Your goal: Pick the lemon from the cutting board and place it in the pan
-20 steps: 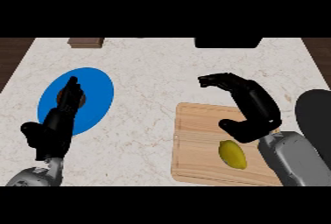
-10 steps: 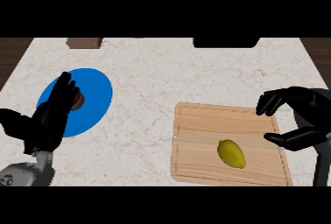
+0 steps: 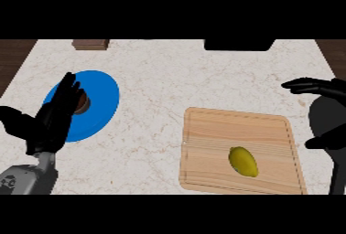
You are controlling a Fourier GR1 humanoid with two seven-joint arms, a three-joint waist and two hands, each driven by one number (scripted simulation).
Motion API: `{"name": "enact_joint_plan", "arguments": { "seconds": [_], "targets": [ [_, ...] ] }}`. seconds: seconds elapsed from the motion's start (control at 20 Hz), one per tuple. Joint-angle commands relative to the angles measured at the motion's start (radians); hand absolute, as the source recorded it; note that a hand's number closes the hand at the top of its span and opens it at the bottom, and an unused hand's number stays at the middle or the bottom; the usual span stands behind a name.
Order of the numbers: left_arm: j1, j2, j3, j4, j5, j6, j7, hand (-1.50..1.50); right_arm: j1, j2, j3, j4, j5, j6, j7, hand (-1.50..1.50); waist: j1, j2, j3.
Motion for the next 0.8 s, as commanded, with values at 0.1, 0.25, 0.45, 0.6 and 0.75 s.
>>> {"name": "enact_joint_plan", "arguments": {
  "seconds": [0.1,0.25,0.45,0.6,0.75],
  "targets": [
    [-0.022,-0.026,-0.020,0.022,-0.030,0.005,0.000,0.00,-0.123,-0.041,0.113,-0.088,0.164,0.049,0.002,-1.50,0.001,-0.003,-0.002],
    [-0.007,-0.010,0.013,0.035,-0.020,-0.013,-0.006,0.00,-0.096,-0.034,0.168,-0.219,0.244,-0.011,0.085,-1.50,-0.013,-0.008,-0.003],
    [-0.006,0.003,0.044,0.039,-0.007,-0.049,-0.015,0.00,-0.125,0.011,0.245,-0.209,0.379,-0.023,0.128,-1.50,-0.007,-0.004,-0.002],
    [-0.003,0.002,0.036,0.027,-0.002,-0.057,-0.001,0.00,-0.139,-0.022,0.348,-0.198,0.513,0.002,0.137,-1.50,0.003,-0.002,-0.002],
    [0.014,-0.028,0.013,0.023,-0.044,-0.024,-0.028,0.00,-0.157,-0.035,0.401,-0.286,0.566,0.090,0.235,-1.50,-0.010,-0.008,-0.003]
  ]
}}
